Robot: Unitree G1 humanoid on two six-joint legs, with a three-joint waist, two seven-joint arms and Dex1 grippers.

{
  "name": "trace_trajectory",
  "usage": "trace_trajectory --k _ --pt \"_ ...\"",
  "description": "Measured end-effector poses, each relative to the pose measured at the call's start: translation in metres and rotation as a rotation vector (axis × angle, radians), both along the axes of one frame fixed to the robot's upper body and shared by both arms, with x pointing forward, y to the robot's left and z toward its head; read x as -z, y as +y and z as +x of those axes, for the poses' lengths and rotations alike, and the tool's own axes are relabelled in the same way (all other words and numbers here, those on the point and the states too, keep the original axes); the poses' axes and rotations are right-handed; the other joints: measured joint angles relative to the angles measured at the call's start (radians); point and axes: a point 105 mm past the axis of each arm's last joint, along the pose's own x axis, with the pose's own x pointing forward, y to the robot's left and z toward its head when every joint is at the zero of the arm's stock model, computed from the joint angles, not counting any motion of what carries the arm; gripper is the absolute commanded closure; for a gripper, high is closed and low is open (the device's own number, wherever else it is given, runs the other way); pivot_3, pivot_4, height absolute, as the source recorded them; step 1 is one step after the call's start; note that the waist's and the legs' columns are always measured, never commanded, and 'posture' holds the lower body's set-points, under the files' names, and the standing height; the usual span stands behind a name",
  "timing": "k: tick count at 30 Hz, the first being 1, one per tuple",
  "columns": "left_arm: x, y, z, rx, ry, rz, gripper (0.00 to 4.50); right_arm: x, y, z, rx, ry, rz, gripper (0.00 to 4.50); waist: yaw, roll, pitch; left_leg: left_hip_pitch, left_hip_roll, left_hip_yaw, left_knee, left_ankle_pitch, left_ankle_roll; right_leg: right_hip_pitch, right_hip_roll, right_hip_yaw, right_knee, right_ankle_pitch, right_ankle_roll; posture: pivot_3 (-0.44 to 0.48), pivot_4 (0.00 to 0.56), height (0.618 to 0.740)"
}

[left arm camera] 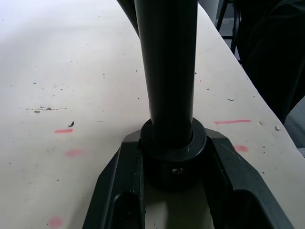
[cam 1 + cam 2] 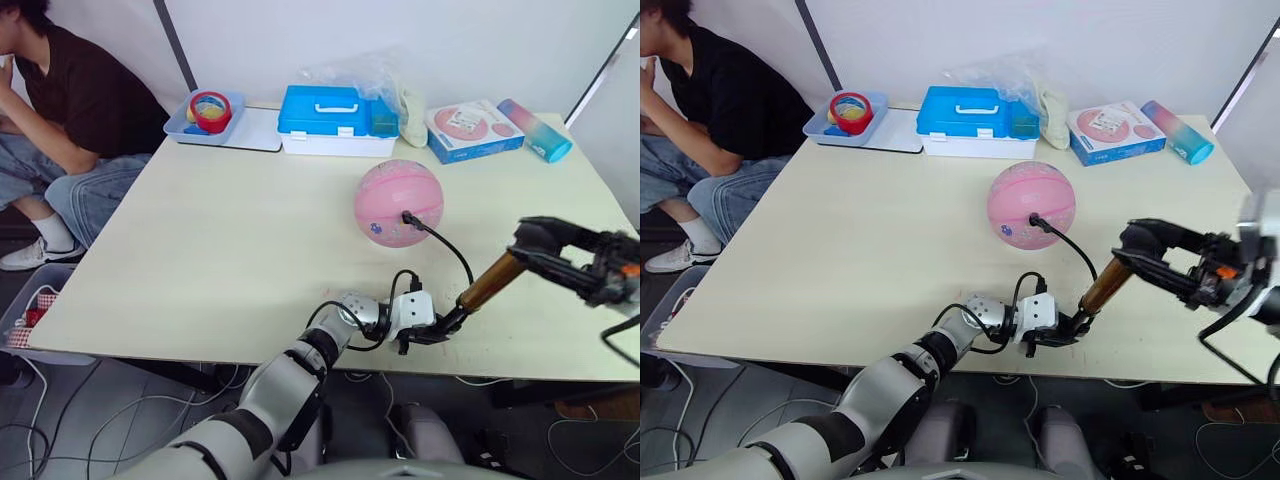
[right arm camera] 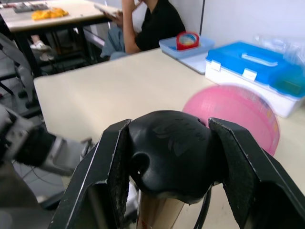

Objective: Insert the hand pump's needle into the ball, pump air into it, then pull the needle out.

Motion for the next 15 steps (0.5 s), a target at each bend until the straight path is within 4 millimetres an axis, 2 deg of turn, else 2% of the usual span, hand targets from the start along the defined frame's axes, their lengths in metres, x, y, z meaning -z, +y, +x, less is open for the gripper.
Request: trace_trajectory --k 8,12,15 --pt "0.001 0.000 0.000 -0.003 0.005 0.005 3.42 0.054 0.012 0.006 0.023 0.036 -0.019 2.46 0.000 0.000 -0.001 0.003 0.000 0.000 0.000 0.000 0.000 0.002 0.000 0.000 0.000 0.000 0.000 0.000 0.150 0.740" --pt "0.001 0.001 0.000 -0.006 0.007 0.005 3.42 0.064 0.015 0.008 0.036 0.031 -0.012 2.46 0.000 0.000 -0.001 0.004 0.000 0.000 0.000 0.000 0.000 0.003 0.000 0.000 0.000 0.000 0.000 0.000 0.150 0.740" --pt "0.001 0.000 0.000 -0.005 0.007 0.005 3.42 0.063 0.015 0.008 0.034 0.032 -0.010 2.46 0.000 0.000 -0.001 0.004 0.000 0.000 0.000 0.000 0.000 0.003 0.000 0.000 0.000 0.000 0.000 0.000 0.150 0.740"
